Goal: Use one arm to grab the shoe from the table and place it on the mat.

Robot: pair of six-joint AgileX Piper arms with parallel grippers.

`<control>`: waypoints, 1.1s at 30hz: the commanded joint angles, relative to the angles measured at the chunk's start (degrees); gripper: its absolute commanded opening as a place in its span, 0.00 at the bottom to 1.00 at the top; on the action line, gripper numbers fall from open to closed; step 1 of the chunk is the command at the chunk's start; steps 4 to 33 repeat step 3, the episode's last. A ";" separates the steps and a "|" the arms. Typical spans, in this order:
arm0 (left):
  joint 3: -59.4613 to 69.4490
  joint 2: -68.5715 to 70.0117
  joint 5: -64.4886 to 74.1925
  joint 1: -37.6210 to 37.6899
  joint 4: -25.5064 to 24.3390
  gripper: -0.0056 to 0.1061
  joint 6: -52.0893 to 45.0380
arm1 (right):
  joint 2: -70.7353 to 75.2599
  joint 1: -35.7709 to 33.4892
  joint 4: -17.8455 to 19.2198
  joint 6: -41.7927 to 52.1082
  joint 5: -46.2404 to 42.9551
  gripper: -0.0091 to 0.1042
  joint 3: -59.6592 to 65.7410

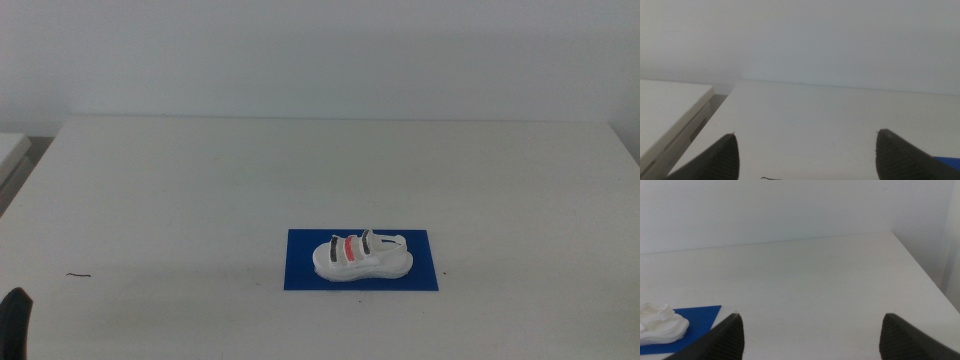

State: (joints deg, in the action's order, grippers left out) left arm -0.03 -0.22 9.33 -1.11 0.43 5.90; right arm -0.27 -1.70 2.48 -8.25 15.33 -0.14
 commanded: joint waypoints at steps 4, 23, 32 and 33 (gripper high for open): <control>0.03 0.22 -0.16 -0.05 0.46 0.89 -0.03 | 0.27 0.01 0.27 0.35 -0.37 0.78 0.14; 0.03 0.22 -0.16 -0.05 0.46 0.89 -0.03 | 0.27 0.01 0.27 0.35 -0.37 0.78 0.14; 0.03 0.22 -0.16 -0.05 0.46 0.89 -0.03 | 0.27 0.01 0.27 0.35 -0.37 0.78 0.14; 0.03 0.22 -0.16 -0.05 0.46 0.89 -0.03 | 0.27 0.01 0.27 0.35 -0.37 0.78 0.14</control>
